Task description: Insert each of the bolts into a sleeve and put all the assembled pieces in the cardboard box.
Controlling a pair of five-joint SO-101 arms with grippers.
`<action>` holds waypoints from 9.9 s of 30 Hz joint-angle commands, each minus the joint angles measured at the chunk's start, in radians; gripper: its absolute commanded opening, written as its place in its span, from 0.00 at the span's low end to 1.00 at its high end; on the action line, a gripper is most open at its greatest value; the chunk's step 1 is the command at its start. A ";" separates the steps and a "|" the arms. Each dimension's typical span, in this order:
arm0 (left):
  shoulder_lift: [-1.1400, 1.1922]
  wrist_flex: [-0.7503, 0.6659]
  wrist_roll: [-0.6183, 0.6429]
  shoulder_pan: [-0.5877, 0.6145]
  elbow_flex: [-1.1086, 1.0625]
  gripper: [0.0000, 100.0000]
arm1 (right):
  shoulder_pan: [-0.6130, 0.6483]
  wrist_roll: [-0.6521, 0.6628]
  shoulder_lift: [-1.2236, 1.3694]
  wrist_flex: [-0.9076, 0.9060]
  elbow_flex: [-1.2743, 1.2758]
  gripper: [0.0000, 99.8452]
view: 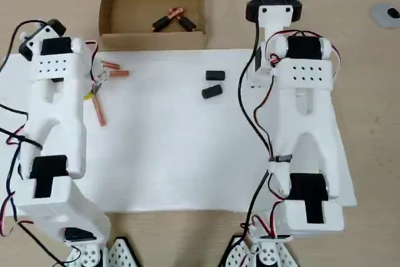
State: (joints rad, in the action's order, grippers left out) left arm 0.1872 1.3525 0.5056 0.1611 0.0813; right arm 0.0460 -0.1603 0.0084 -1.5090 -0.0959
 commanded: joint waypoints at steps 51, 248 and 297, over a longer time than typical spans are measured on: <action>0.107 -0.169 -0.457 0.061 -0.092 0.18 | -0.008 -0.006 -0.056 0.018 0.001 0.25; -1.656 -0.733 -0.437 0.075 -1.051 0.01 | 0.245 0.184 -0.070 -0.281 -1.127 0.01; -1.656 -0.480 -0.695 -0.569 -0.680 0.01 | 0.797 -0.071 -1.900 1.168 1.784 0.01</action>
State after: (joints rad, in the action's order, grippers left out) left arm -1.4684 0.7894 -0.1849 -0.3130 -0.6720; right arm 0.8301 -0.2417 -1.8082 -0.3659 1.6916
